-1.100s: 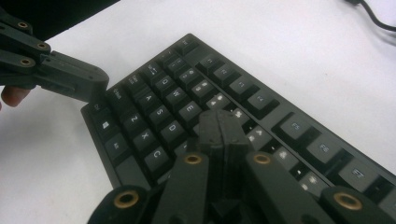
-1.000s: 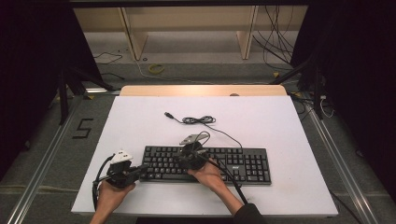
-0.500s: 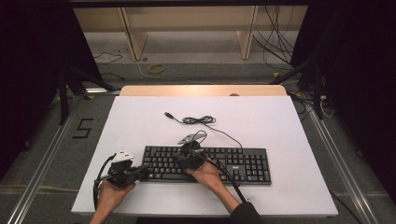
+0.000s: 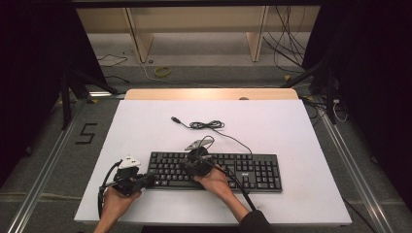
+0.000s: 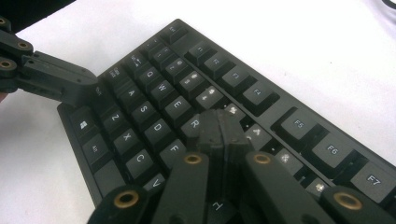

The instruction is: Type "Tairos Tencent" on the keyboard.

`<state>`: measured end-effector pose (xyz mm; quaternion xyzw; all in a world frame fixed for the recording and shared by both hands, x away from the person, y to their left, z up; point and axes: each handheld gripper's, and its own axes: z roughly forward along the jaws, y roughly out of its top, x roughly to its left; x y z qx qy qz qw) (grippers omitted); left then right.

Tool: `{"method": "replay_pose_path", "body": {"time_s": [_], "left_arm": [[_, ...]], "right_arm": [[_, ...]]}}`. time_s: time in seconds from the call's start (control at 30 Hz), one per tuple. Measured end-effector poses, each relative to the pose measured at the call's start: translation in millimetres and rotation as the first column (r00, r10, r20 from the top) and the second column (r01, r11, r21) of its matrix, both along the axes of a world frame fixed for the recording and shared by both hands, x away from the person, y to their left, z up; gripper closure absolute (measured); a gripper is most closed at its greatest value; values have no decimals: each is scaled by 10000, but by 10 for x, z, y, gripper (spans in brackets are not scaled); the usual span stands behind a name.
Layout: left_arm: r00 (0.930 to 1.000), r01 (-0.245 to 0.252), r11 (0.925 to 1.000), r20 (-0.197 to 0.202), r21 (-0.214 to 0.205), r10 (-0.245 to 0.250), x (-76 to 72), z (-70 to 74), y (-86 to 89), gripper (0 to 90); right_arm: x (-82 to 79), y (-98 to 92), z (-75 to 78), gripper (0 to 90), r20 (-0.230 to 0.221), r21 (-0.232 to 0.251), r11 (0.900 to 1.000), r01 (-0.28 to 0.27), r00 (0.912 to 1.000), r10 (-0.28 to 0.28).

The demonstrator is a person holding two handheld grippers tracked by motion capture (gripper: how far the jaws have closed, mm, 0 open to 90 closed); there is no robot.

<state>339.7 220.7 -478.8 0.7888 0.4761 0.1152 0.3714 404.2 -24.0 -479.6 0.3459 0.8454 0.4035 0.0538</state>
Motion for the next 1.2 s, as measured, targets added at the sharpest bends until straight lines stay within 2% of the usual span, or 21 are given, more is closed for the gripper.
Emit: {"method": "replay_pose_path", "body": {"time_s": [0.03,0.07,0.17,0.47,0.63,0.8,1.1,1.2], "left_arm": [[10000,33,9999,-88,151,-32,6,-10,-3,895],[9999,4,10000,-105,68,-3,7,-15,0,895],[9999,6,9999,-101,165,-4,5,-12,-11,896],[9998,-61,10000,-200,-10,61,8,-17,-3,896],[9999,-64,9999,-129,-138,62,0,3,-5,894],[9998,-78,9994,173,-337,83,-19,46,-19,891],[9993,10,9978,367,-657,15,-16,75,-9,818],[9987,28,9969,505,-781,12,-19,95,-14,780]], "right_arm": [[-2,1,-3,900,-21,-8,10000,-3,10000,3],[-2,1,-3,900,-21,-8,10000,-3,10000,3],[-13,9,-24,900,-18,-128,9999,24,10000,-24],[-17,17,-21,900,24,-196,9998,67,10000,-66],[-14,-19,-5,900,-179,32,9999,140,9997,-139],[-26,-97,72,900,-145,643,9977,233,9996,-225],[-59,-149,150,855,-47,928,9956,92,9999,-88],[-75,-171,168,811,-19,1027,9947,1,10000,1]]}}
